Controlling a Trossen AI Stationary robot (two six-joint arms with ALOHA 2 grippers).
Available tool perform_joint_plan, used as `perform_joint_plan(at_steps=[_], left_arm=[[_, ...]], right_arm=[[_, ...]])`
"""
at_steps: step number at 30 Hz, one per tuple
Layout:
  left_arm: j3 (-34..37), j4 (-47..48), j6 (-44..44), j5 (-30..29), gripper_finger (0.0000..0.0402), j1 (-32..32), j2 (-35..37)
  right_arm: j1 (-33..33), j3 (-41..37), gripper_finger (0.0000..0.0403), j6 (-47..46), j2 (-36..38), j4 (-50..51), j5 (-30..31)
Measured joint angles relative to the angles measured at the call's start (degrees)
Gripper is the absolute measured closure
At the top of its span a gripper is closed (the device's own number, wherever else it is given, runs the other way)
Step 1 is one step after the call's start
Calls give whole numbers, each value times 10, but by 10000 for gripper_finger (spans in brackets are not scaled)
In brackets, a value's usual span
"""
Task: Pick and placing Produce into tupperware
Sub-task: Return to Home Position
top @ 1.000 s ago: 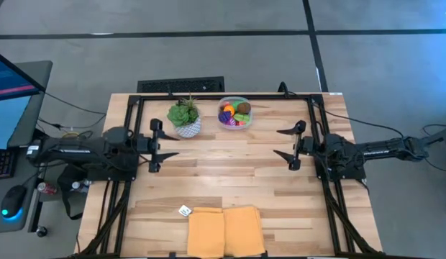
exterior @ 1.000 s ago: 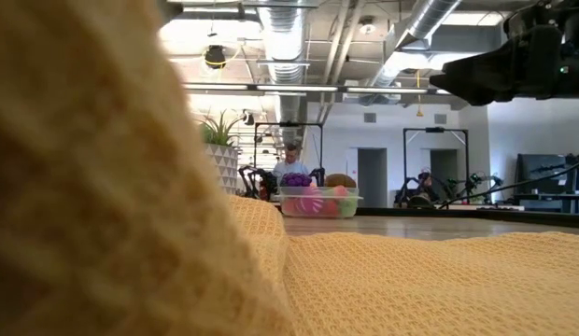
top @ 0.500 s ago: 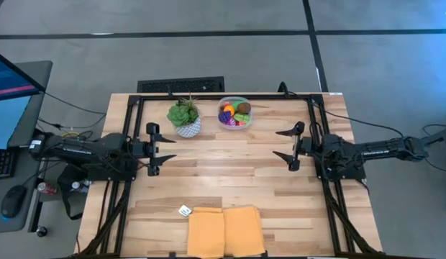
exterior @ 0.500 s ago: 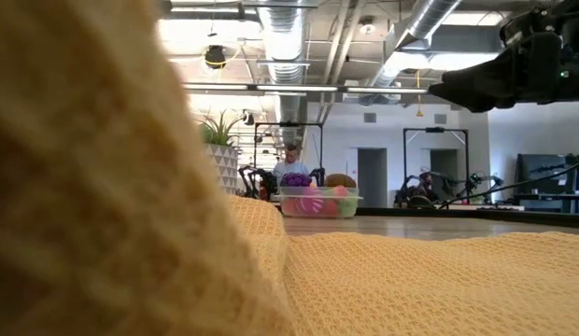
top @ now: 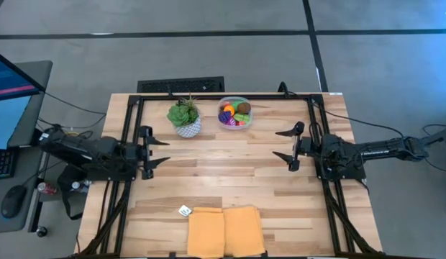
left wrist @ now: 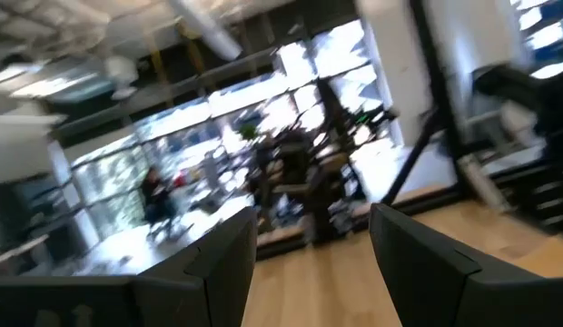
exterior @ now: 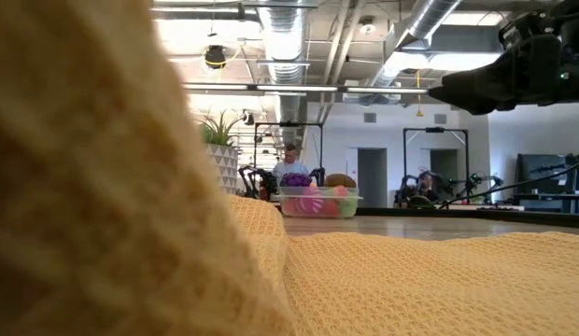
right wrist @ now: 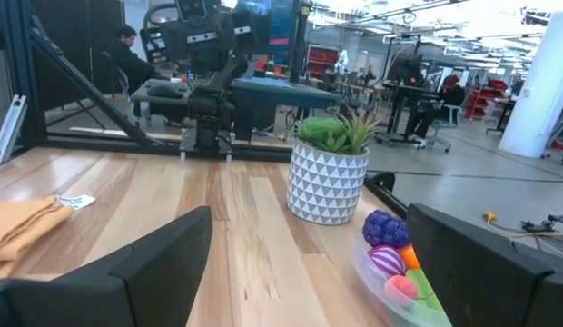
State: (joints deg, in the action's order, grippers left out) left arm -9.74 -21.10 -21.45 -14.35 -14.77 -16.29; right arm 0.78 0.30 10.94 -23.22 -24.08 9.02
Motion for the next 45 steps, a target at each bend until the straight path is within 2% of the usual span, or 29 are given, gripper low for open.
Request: perform_joint_plan(at_steps=[3,6,16,23,38,41,45], left_arm=[[0,18,0,64,195,5,27],[0,27,0,93,195,13,36],[0,49,-4,106,195,49,53],[0,138,-15,128,195,52,162],[-2,205,-32,146,195,51,162],[13,173,-29,157,195,51,162],[64,59,-45,176,195,51,162]], right_arm=[[0,0,12,0,0,-12,0],[0,0,12,0,0,-22,0],[0,0,12,-9,0,-21,0],[0,0,12,-15,0,-17,0],[1,0,12,-19,0,-21,0],[1,0,12,-19,0,-21,0],[1,0,12,-16,0,-21,0]])
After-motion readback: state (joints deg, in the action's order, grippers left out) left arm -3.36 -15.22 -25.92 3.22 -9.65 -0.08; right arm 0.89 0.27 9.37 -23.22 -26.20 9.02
